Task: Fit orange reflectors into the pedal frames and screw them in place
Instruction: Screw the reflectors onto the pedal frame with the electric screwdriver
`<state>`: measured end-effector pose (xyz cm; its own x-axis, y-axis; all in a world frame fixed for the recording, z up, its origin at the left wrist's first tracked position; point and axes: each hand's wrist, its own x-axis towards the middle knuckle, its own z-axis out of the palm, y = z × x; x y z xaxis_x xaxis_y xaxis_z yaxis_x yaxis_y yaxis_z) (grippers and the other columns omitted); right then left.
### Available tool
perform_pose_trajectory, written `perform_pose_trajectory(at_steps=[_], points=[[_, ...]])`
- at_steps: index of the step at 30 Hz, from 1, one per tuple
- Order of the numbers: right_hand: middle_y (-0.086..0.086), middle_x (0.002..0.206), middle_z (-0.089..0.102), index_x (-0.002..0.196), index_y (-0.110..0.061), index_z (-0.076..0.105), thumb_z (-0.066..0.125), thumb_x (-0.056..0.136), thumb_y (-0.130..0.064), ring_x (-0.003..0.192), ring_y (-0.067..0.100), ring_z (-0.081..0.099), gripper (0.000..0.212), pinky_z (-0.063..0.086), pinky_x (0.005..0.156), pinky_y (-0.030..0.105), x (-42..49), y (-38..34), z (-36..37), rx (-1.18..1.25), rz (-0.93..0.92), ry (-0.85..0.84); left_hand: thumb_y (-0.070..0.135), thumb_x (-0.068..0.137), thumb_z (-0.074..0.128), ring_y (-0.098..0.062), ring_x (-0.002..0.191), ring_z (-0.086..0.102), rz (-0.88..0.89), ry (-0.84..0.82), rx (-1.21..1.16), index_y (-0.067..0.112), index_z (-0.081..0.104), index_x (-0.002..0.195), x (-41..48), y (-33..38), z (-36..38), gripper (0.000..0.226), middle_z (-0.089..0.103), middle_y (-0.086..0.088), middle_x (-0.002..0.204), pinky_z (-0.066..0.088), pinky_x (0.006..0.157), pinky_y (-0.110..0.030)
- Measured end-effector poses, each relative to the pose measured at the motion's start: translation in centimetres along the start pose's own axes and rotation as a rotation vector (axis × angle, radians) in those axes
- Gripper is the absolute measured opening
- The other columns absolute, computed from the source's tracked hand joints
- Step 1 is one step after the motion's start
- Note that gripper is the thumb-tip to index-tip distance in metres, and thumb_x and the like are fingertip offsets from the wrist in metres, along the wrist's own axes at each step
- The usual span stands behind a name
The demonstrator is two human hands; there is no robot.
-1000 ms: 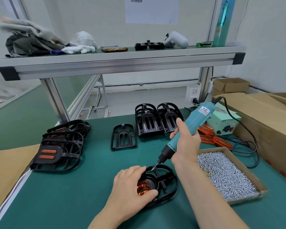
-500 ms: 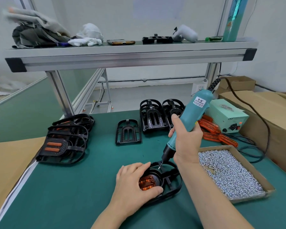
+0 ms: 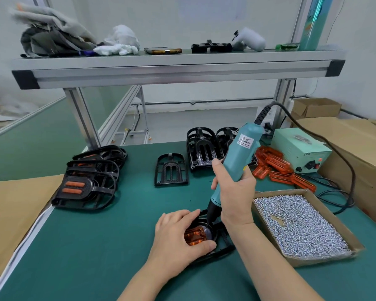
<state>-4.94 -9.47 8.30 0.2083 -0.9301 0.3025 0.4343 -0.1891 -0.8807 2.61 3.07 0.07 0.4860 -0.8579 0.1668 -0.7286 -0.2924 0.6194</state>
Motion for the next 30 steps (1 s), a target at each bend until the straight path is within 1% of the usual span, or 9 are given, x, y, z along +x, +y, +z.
perform_pose_trajectory(at_steps=[4,8,11,14,19,23,27,30], points=[[0.000,0.055,0.055,0.072,-0.034,0.063,0.079,0.075,-0.039,0.046,0.015,0.050,0.016,0.044,0.049,0.020,-0.2,0.2,0.1,-0.026,-0.002,-0.013,0.089,0.059,0.052,0.004,0.123,0.029,0.000,0.001,0.000,0.047,0.047,0.140,0.0,-0.1,0.0,0.092,0.040,0.032,0.127,0.014,0.119,-0.039],[0.002,0.055,0.056,0.077,-0.026,0.062,0.078,0.075,-0.040,0.046,0.015,0.051,0.021,0.044,0.049,0.020,-0.3,0.5,0.1,-0.045,-0.004,-0.010,0.090,0.059,0.052,0.004,0.123,0.029,-0.001,0.001,-0.003,0.047,0.047,0.140,0.0,-0.1,0.0,0.092,0.041,0.032,0.127,0.015,0.119,-0.040],[0.003,0.055,0.055,0.077,-0.024,0.062,0.078,0.077,-0.035,0.046,0.015,0.050,0.020,0.044,0.049,0.020,-0.4,0.7,0.2,-0.047,0.007,-0.012,0.089,0.058,0.051,0.003,0.124,0.030,0.004,-0.004,0.009,0.047,0.047,0.140,0.1,0.0,0.0,0.092,0.041,0.031,0.128,0.015,0.119,-0.040],[0.003,0.056,0.055,0.079,-0.018,0.061,0.078,0.079,-0.032,0.046,0.015,0.050,0.022,0.043,0.049,0.021,-0.4,0.9,0.2,-0.050,0.007,-0.014,0.089,0.058,0.050,0.001,0.123,0.033,0.006,-0.006,0.015,0.047,0.048,0.140,0.1,0.0,-0.1,0.092,0.042,0.030,0.128,0.017,0.118,-0.040],[0.004,0.057,0.055,0.081,-0.014,0.061,0.078,0.079,-0.032,0.048,0.015,0.050,0.025,0.043,0.049,0.020,-0.5,1.2,0.2,-0.052,0.017,-0.031,0.088,0.058,0.051,0.000,0.122,0.033,0.008,-0.008,0.002,0.046,0.048,0.140,0.1,0.1,-0.2,0.092,0.043,0.029,0.128,0.018,0.117,-0.040],[0.001,0.056,0.055,0.078,-0.018,0.061,0.078,0.079,-0.033,0.047,0.014,0.049,0.021,0.043,0.049,0.018,-0.9,1.2,0.4,-0.065,0.005,-0.075,0.087,0.059,0.051,0.001,0.122,0.033,0.016,-0.004,0.005,0.046,0.049,0.139,0.0,0.2,-0.2,0.091,0.042,0.030,0.127,0.018,0.117,-0.040],[-0.002,0.059,0.057,0.086,-0.018,0.068,0.077,0.080,-0.031,0.051,0.013,0.050,0.017,0.045,0.052,0.019,-1.0,1.1,0.3,-0.061,0.002,-0.119,0.086,0.061,0.053,0.000,0.123,0.035,0.015,-0.008,0.007,0.047,0.049,0.139,0.0,0.2,-0.2,0.088,0.044,0.029,0.127,0.019,0.117,-0.040],[-0.001,0.059,0.057,0.085,-0.016,0.068,0.078,0.079,-0.029,0.051,0.014,0.049,0.017,0.045,0.052,0.020,-0.8,1.1,0.2,-0.045,0.018,-0.115,0.087,0.060,0.052,0.001,0.122,0.033,0.013,-0.008,0.008,0.047,0.049,0.140,0.0,0.2,-0.2,0.089,0.043,0.029,0.127,0.019,0.117,-0.040]])
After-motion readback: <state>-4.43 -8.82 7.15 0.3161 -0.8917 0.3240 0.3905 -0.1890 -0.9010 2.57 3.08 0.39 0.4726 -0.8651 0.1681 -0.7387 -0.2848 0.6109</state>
